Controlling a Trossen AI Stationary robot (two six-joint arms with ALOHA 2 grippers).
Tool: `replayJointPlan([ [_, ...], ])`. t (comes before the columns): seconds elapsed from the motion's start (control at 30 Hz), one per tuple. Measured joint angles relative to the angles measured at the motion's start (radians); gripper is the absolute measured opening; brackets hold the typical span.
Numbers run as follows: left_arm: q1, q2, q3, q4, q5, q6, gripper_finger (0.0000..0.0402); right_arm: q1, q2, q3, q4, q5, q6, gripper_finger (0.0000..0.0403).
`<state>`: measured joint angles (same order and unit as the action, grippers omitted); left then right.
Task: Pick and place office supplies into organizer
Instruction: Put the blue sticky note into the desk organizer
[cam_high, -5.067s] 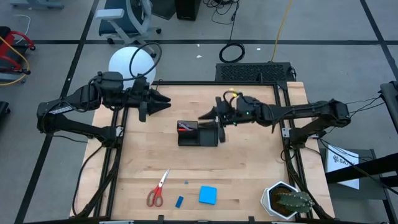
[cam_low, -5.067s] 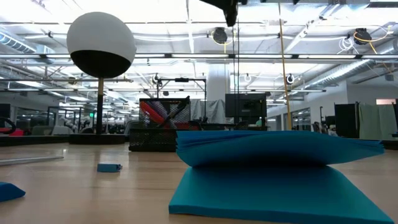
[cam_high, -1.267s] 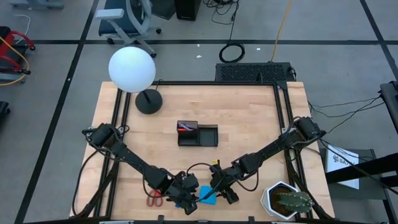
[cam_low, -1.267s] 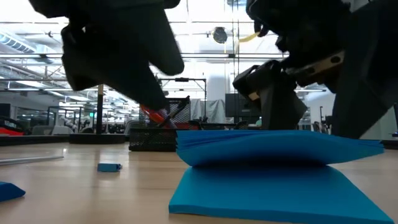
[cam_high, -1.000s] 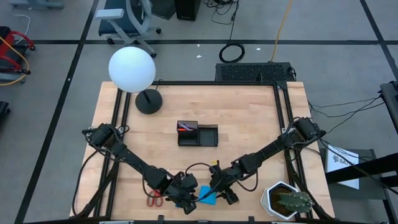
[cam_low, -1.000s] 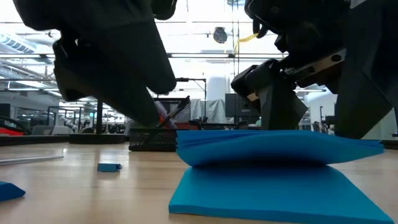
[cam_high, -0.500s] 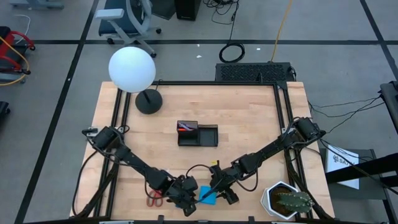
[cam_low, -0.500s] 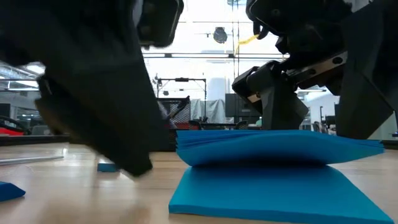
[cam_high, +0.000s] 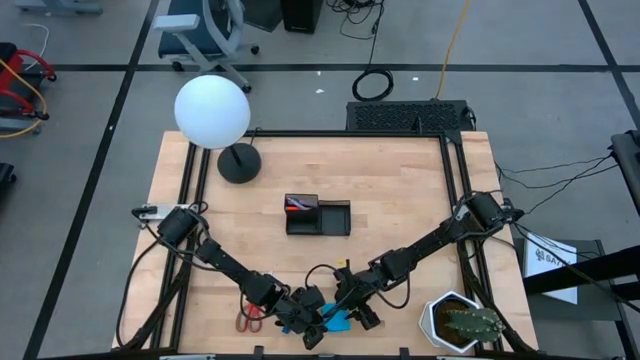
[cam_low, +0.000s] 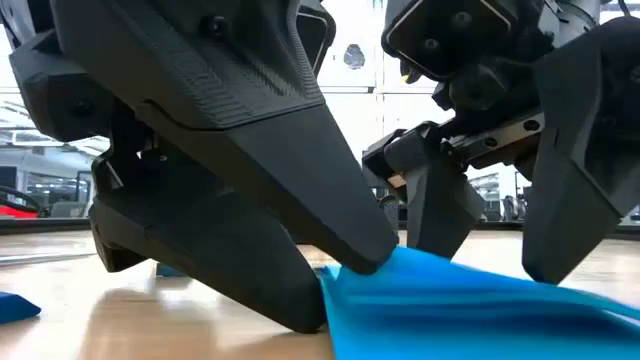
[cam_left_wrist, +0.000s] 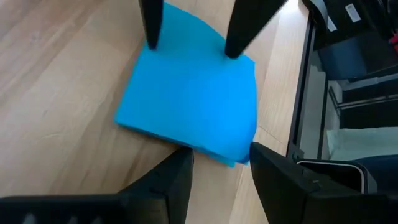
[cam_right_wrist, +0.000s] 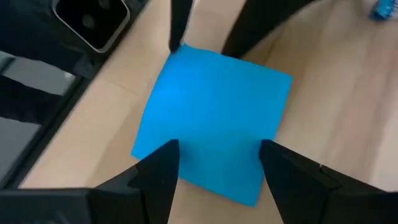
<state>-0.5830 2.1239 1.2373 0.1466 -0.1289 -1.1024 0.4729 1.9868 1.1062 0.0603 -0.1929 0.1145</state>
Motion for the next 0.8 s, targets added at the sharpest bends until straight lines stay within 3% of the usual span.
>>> replayJointPlan([
  [0.33,0.002,0.002,-0.001,0.013,-0.002,-0.003,0.0168,0.001,0.036,-0.001,0.013,-0.017,-0.033,0.0200],
  [0.8,0.000,0.003,-0.001,0.017,-0.014,-0.015,0.0168,-0.021,0.053,-0.003,-0.074,-0.042,-0.024,0.0015],
])
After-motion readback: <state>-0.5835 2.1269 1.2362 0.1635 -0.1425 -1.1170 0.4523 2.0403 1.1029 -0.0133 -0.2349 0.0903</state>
